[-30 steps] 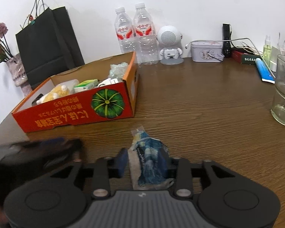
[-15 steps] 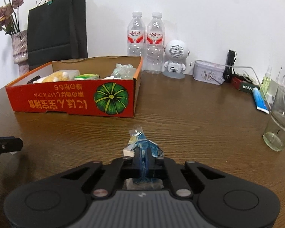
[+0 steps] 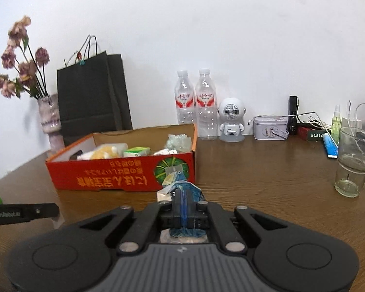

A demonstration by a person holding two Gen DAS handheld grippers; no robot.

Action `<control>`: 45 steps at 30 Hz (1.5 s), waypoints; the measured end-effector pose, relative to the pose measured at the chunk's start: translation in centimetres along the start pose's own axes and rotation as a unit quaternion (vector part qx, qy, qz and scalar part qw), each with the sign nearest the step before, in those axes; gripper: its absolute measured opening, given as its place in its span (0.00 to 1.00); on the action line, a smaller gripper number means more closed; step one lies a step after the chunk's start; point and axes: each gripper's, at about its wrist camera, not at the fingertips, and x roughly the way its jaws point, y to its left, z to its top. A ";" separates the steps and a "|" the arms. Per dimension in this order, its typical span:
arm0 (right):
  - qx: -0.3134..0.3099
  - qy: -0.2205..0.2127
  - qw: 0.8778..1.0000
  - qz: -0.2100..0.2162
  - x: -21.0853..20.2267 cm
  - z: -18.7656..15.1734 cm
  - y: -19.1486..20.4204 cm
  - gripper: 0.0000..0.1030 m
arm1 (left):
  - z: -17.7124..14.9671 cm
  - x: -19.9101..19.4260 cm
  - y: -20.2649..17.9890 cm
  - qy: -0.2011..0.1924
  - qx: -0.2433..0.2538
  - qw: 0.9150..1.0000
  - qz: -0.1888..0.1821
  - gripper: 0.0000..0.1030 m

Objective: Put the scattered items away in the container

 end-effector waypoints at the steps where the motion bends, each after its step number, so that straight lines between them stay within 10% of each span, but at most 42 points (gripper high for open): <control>1: 0.000 0.003 1.000 0.002 0.0 0.0 0.1 0.00 | 0.1 -0.2 0.2 -0.004 -0.004 1.000 -0.003 0.06; 10: -0.007 0.008 0.999 0.033 2.9 9.1 1.6 0.00 | 9.7 0.2 -1.2 -0.019 -0.005 0.998 -0.064 0.06; 21: 0.047 0.189 0.979 0.053 21.3 14.3 4.7 0.00 | 16.2 17.1 -0.9 0.096 -0.019 0.995 0.004 0.07; 26: 0.054 0.219 0.972 0.065 25.8 12.8 5.4 0.10 | 15.9 17.6 1.1 0.086 -0.037 0.995 0.026 0.62; 31: 0.058 0.230 0.970 0.060 25.6 12.6 5.5 0.15 | 17.1 15.7 2.2 0.070 -0.051 0.996 0.033 0.77; 36: 0.032 0.259 0.965 0.011 23.5 14.3 5.6 0.55 | 18.1 14.2 2.0 0.093 -0.037 0.990 0.096 0.96; 45: 0.001 0.302 0.953 -0.031 17.7 15.1 6.4 0.82 | 17.0 10.9 0.4 0.192 0.051 0.968 0.154 1.00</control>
